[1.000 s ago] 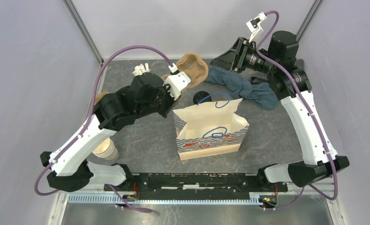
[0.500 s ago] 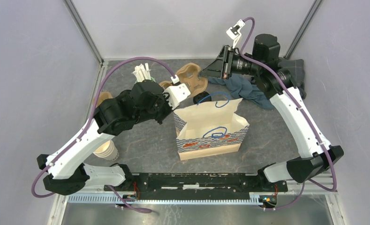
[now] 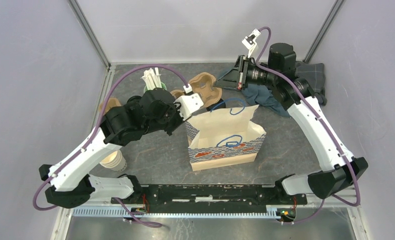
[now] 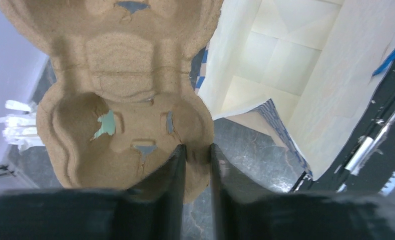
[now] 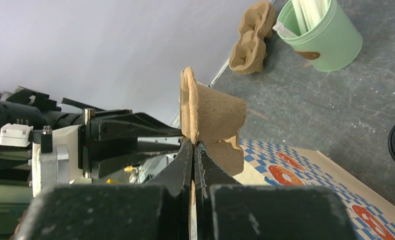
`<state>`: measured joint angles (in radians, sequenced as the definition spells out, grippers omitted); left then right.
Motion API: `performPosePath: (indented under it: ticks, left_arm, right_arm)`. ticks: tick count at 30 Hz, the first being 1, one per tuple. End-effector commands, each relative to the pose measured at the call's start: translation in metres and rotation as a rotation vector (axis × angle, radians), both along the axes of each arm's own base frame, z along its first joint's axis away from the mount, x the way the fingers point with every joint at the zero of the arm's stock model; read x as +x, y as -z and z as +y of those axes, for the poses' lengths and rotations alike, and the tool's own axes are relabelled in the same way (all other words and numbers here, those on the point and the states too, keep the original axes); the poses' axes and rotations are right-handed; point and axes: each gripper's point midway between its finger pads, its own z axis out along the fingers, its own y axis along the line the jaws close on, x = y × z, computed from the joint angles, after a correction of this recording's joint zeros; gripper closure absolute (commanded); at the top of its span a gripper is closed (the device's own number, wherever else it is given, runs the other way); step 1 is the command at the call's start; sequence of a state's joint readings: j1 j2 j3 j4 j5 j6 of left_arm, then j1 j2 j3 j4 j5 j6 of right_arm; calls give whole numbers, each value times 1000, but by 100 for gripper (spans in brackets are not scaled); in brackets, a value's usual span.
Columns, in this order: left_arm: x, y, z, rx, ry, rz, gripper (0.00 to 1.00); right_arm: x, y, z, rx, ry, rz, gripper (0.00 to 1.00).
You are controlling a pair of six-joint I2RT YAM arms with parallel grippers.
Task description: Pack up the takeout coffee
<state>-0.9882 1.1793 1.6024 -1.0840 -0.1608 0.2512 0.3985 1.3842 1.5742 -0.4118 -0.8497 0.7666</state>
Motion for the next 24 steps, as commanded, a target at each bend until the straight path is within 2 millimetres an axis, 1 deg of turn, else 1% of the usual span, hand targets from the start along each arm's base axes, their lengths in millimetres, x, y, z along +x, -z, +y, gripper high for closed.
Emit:
performPosePath:
  ticks: [1, 3, 4, 6, 8, 10, 12, 14, 15, 17, 20, 23, 24]
  left_arm:
    - [9, -27, 2, -90, -94, -54, 56]
    - [10, -38, 9, -156, -184, -40, 30]
    - [9, -51, 14, -205, -229, -38, 19]
    - [4, -72, 19, -315, -311, 11, 15]
    - [-3, -89, 23, -451, -401, 80, 15]
    - [-10, -96, 29, -579, -514, 166, 15]
    - [-17, -90, 36, -659, -613, 251, 14]
    - [-23, -78, 35, -689, -652, 320, 13]
    - [-25, -73, 36, -696, -672, 344, 12]
    - [-28, -61, 35, -703, -711, 391, 11]
    - [-31, -46, 19, -680, -724, 477, 10]
    - [-32, -27, -3, -588, -707, 551, 9]
    - [-31, -17, -10, -538, -714, 572, 9]
  right_arm:
    - [-19, -40, -13, 49, 66, -119, 100]
    - [-22, -53, -29, 29, 157, -179, 100]
    - [-24, -58, -39, 4, 209, -209, 100]
    - [-32, -67, -60, -55, 301, -264, 100]
    - [-43, -69, -78, -121, 359, -298, 100]
    - [-60, -75, -90, -147, 375, -338, 100]
    - [-76, -75, -103, -174, 397, -357, 100]
    - [-87, -72, -116, -211, 437, -358, 100]
    - [-91, -66, -123, -237, 456, -341, 100]
    - [-100, -54, -129, -274, 460, -305, 100]
    - [-106, -38, -137, -325, 475, -259, 100]
    - [-107, -32, -150, -356, 541, -224, 100]
    - [-106, -28, -153, -368, 561, -200, 100]
